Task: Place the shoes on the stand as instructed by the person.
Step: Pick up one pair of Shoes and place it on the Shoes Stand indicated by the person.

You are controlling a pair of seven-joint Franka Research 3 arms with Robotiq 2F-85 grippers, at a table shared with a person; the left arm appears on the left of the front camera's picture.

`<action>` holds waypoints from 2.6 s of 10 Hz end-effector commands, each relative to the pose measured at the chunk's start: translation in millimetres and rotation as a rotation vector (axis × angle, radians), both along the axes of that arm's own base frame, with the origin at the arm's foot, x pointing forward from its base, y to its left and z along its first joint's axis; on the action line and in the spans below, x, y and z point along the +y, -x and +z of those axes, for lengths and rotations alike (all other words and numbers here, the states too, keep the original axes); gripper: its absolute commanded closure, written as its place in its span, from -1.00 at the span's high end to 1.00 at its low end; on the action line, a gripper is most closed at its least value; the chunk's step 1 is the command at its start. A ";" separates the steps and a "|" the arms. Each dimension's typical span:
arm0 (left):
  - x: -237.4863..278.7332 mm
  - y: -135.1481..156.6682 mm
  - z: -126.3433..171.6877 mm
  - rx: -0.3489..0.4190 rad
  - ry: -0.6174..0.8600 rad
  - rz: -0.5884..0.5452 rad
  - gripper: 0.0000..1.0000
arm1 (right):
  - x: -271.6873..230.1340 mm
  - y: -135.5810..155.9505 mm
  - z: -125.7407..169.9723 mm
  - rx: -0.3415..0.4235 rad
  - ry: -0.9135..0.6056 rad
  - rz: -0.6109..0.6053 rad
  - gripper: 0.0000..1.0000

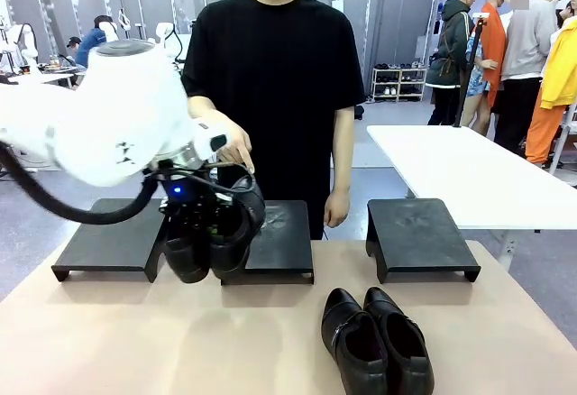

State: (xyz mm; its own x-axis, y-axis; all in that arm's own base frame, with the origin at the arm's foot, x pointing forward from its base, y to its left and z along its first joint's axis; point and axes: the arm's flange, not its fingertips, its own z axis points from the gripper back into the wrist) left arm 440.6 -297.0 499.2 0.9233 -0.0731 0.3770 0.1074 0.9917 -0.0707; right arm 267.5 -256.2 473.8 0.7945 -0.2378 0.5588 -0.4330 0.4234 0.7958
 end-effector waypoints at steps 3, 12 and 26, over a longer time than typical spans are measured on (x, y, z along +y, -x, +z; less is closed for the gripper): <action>-67.4 -49.6 1.3 -0.098 -0.090 0.032 -0.85 | -0.2 1.7 1.2 -0.010 0.000 0.007 1.00; -110.4 -123.0 -40.0 -0.159 -0.078 0.108 -0.85 | -0.2 1.7 1.2 -0.010 0.000 0.007 1.00; -100.3 -146.9 -81.7 -0.133 -0.078 0.071 -0.07 | -0.2 1.7 1.2 -0.010 0.000 0.007 1.00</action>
State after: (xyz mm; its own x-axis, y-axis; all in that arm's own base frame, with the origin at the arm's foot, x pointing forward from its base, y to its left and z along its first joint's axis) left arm 581.7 -397.5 413.4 0.8859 -0.0198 0.4634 0.0130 0.9998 0.0180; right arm 267.5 -256.2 473.9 0.7945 -0.2375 0.5588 -0.4332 0.4232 0.7957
